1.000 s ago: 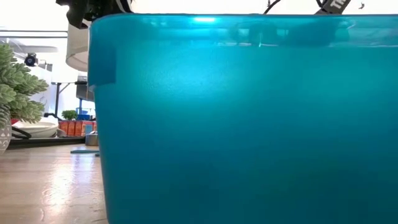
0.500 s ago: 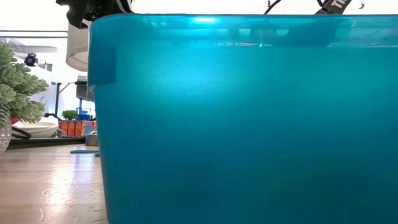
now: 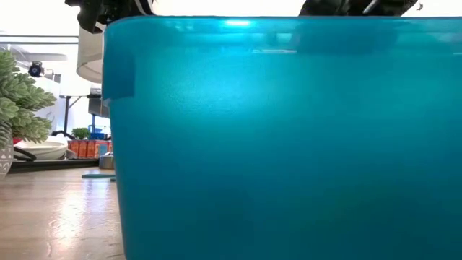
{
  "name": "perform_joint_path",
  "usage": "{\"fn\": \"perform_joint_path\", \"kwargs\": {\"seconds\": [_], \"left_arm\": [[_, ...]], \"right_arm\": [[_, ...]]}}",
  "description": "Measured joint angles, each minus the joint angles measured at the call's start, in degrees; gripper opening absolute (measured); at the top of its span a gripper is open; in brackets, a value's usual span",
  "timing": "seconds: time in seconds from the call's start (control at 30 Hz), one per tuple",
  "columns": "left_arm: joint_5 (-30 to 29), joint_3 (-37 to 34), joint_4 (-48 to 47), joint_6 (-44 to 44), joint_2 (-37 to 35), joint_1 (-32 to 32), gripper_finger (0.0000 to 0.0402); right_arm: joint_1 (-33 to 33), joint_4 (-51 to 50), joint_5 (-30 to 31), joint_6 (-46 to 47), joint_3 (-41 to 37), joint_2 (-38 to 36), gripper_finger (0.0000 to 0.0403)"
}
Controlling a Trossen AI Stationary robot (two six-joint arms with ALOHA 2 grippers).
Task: Pick and place rubber bands into bin
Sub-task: Put the black rubber band into the blue bin
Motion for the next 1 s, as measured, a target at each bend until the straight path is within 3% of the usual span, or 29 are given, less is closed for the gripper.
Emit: {"fn": "perform_joint_path", "kwargs": {"seconds": [0.33,0.7,1.0], "left_arm": [[0.0,0.0,0.05,-0.02,0.0,0.0,0.0128],[0.31,0.0,0.14,-0.07,0.02,0.04,0.0128],[0.46,-0.04,0.49,-0.09,0.02,0.04,0.0128]], "right_arm": [[11.29,0.08,-0.51,2.68,0.0,-5.19,0.0008],[26.5,10.6,-0.76,3.6,0.04,-0.09,0.0008],[28.35,17.11,-0.72,3.05,0.04,6.28,0.0008]]}}
